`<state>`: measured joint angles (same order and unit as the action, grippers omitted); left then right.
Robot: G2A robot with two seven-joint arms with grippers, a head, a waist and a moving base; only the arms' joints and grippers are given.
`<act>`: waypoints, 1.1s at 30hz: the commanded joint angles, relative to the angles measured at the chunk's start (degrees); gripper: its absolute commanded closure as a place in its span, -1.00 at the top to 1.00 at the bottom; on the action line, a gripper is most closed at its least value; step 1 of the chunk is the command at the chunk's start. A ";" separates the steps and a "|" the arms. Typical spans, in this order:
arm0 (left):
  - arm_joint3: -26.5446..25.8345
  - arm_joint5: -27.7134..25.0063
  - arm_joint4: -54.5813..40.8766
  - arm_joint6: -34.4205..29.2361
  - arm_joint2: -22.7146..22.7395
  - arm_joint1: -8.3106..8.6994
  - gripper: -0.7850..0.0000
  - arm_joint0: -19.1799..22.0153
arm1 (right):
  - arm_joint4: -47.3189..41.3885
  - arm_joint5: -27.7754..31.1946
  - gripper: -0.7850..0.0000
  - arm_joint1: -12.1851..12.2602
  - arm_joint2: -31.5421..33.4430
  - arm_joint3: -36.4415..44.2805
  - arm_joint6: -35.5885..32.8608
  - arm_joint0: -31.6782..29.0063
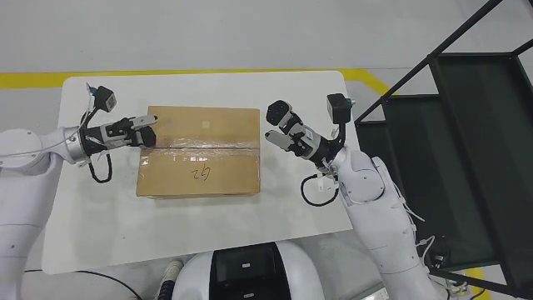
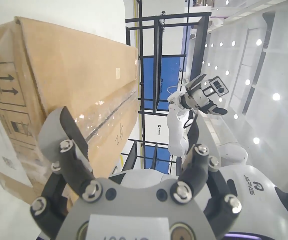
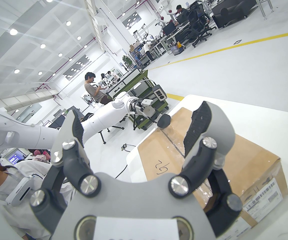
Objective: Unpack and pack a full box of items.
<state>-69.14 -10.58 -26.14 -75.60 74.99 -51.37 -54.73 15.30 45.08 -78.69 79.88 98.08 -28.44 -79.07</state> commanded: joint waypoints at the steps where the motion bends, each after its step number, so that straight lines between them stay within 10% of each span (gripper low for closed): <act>1: 0.87 0.62 -7.20 -3.89 1.40 0.00 1.00 -0.07 | 0.00 0.00 1.00 0.00 0.00 0.00 0.00 0.00; 12: 10.19 1.69 -28.75 4.00 8.05 -0.86 1.00 0.03 | 0.00 0.00 1.00 0.00 0.00 0.00 0.00 0.00; 33: 11.09 1.59 -28.82 5.11 8.11 -1.02 1.00 0.18 | 0.00 0.00 1.00 0.00 0.00 0.00 0.00 0.00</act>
